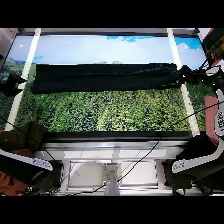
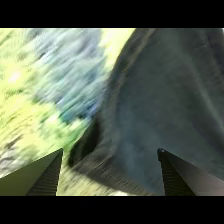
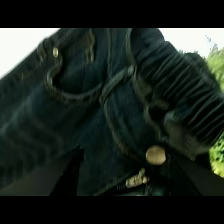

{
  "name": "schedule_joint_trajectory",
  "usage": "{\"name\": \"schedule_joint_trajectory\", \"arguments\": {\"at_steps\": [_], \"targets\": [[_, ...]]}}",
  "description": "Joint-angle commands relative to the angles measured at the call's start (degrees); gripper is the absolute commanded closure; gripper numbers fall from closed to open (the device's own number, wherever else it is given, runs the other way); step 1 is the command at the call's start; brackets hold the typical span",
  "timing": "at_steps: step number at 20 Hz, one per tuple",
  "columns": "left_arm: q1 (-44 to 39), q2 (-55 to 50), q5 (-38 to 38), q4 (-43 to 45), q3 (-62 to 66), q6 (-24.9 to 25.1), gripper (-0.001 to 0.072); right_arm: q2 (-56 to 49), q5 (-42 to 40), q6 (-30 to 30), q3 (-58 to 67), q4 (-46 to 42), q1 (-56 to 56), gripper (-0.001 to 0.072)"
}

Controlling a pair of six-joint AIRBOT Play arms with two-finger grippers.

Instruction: Fold the clothes and pants, and hang the long-sleeved shirts on hangers.

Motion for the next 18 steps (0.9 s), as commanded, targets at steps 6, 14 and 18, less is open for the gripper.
{"name": "schedule_joint_trajectory", "arguments": {"at_steps": [6, 14, 18], "targets": [[-3.8, -14.5, -11.1, 6.8, 20.9, 0.1, 0.0004, 0.1, 8.5, -1.2, 0.0, -1.6, 0.0, 0.0124], [-4.1, -18.3, -8.4, 8.6, 20.9, 0.3, 0.0000, 0.0, 9.1, -1.2, 0.0, -1.4, 0.0, 0.0127], [-4.1, -19.7, -8.4, 4.2, 20.9, 0.3, 0.0002, 0.0, 9.1, -1.2, 0.0, -1.3, 0.0, 0.0128]]}}
